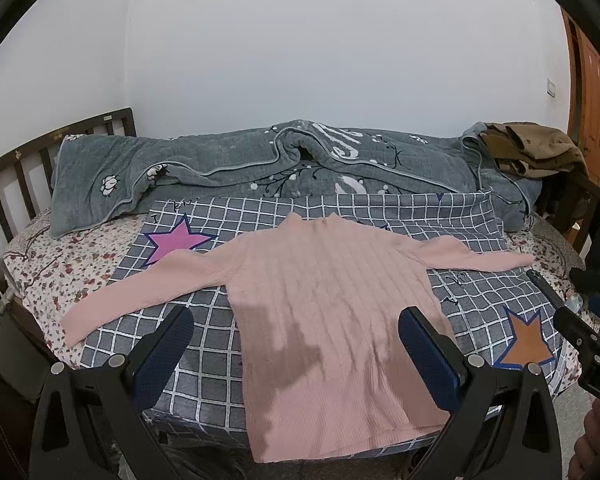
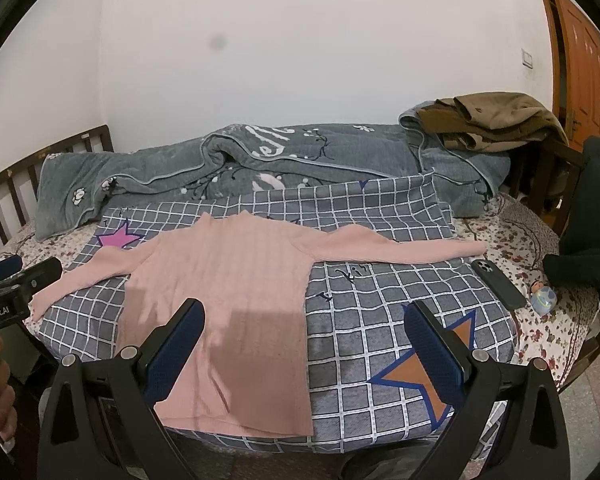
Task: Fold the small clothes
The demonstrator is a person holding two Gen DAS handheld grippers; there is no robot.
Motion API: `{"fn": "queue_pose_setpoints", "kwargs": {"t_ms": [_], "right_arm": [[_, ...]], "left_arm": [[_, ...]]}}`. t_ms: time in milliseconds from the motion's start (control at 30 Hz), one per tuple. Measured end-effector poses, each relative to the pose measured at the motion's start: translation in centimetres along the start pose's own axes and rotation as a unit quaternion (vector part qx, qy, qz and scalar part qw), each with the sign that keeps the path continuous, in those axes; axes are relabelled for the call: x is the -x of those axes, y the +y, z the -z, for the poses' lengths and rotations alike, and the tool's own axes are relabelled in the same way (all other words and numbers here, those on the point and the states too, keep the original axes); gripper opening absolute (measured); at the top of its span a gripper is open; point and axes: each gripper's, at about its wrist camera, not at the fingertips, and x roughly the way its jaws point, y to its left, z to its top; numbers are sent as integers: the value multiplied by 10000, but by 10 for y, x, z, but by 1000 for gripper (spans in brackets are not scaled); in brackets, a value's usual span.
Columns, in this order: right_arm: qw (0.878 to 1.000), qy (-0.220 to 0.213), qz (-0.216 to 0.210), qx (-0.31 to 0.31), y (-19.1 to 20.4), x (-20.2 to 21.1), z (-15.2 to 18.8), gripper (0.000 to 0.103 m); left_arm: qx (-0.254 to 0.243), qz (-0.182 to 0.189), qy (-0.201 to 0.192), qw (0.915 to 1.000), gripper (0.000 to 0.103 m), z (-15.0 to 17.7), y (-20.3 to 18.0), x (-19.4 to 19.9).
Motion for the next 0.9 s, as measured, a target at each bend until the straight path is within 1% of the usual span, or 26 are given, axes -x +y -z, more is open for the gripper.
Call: {"fn": "queue_pose_setpoints", "kwargs": {"t_ms": [900], "right_arm": [[9999, -65, -91, 29, 4, 5, -1, 99]], "left_arm": [[89, 11, 13, 10000, 103, -2, 7, 5]]}}
